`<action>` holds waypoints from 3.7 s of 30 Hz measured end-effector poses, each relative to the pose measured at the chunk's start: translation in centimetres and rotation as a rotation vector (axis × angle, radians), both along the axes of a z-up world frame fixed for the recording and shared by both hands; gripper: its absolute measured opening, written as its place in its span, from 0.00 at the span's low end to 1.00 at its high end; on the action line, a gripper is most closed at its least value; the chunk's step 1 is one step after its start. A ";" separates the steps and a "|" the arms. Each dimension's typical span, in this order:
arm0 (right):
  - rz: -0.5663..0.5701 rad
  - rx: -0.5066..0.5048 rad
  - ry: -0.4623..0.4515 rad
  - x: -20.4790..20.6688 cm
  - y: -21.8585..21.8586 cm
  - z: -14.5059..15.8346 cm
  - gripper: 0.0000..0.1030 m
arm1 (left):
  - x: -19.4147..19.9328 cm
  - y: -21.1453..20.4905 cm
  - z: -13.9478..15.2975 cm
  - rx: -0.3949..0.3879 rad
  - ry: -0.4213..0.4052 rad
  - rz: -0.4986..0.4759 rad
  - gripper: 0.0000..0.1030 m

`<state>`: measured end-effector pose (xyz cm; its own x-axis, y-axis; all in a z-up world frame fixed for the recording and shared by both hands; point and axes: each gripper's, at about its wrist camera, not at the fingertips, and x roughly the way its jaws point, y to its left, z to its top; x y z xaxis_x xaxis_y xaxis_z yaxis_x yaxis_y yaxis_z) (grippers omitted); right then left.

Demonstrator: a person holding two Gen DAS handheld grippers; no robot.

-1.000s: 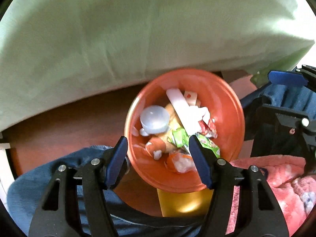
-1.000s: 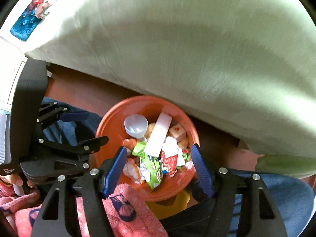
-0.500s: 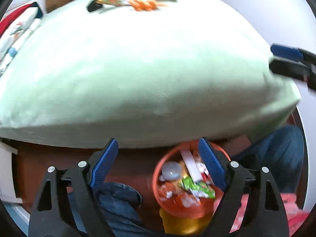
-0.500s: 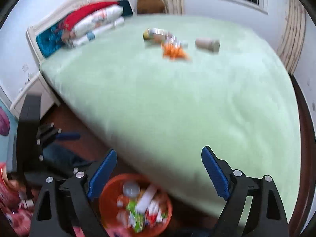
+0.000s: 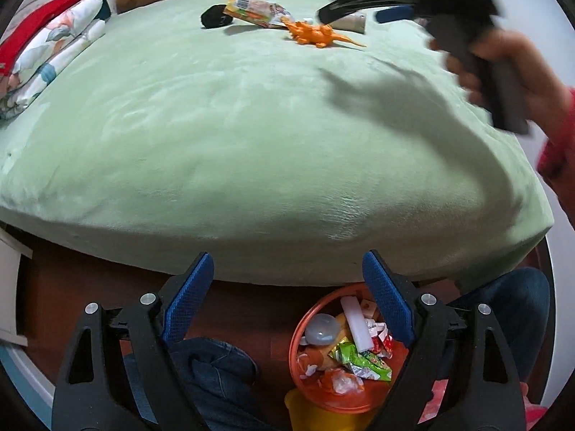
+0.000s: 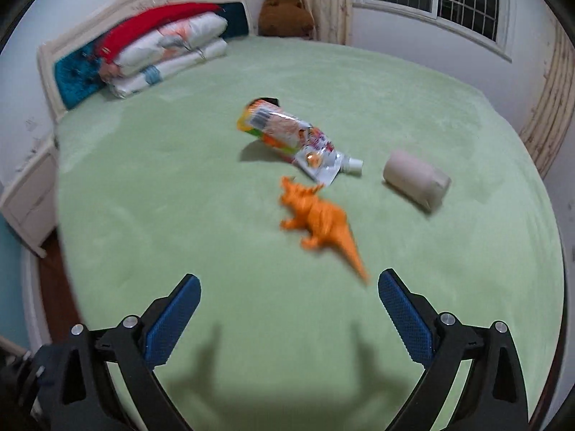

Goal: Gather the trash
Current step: 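Grasp the orange toy dinosaur with the right tool, then grasp the juice pouch with the left tool while the right tool holds the dinosaur, then drop the juice pouch and dinosaur into the orange bucket with both tools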

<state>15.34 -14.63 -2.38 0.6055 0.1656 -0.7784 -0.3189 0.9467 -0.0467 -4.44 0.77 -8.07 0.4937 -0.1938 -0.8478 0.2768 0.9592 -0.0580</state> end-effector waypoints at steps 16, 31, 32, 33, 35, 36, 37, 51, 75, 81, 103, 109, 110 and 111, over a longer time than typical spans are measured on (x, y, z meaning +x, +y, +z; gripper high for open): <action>-0.065 -0.078 0.137 6.4 1.1 -4.6 0.63 | 0.7 2.2 0.3 -0.045 0.003 0.061 0.81; -0.058 0.165 -0.007 -6.6 -5.3 1.4 0.62 | 5.4 2.3 4.2 -0.140 -0.073 0.074 0.81; -0.057 0.172 -0.020 -7.4 -5.7 1.9 0.62 | 6.8 2.6 4.8 -0.176 -0.084 0.094 0.81; -0.058 0.175 -0.041 -8.7 -6.2 2.6 0.63 | 8.4 2.9 5.5 -0.215 -0.094 0.119 0.81; -0.057 0.184 -0.065 -10.6 -6.9 3.5 0.63 | 11.7 3.1 6.5 -0.288 -0.116 0.157 0.81; -0.055 0.193 -0.073 -11.5 -7.2 4.0 0.63 | 13.5 3.2 6.7 -0.317 -0.120 0.180 0.81; -0.052 0.195 -0.081 -12.1 -7.3 4.3 0.63 | 14.8 3.0 6.9 -0.344 -0.124 0.189 0.81; -0.046 0.187 -0.089 -17.0 -8.1 3.4 0.63 | 34.0 1.0 3.2 -0.592 -0.074 0.454 0.81; -0.024 0.155 -0.105 -18.5 -7.2 3.5 0.63 | 32.1 -1.7 9.1 -0.462 -0.228 0.283 0.37; -0.050 0.154 -0.121 -20.2 -8.0 4.1 0.63 | 25.9 -3.6 12.4 -0.329 -0.296 0.158 0.37; -0.011 0.116 -0.175 -31.3 -6.8 7.0 0.63 | -4.2 -1.2 10.2 -0.143 -0.281 -0.206 0.37; 0.001 0.108 0.001 -32.3 -5.3 1.8 0.63 | -5.6 -2.1 2.8 -0.083 -0.068 -0.256 0.37; -0.001 0.114 0.046 -32.3 -5.1 0.3 0.63 | -5.6 -2.4 1.5 -0.073 -0.032 -0.262 0.37; -0.005 0.118 0.091 -32.2 -5.0 -1.2 0.63 | -5.5 -2.9 -0.5 -0.056 0.016 -0.275 0.37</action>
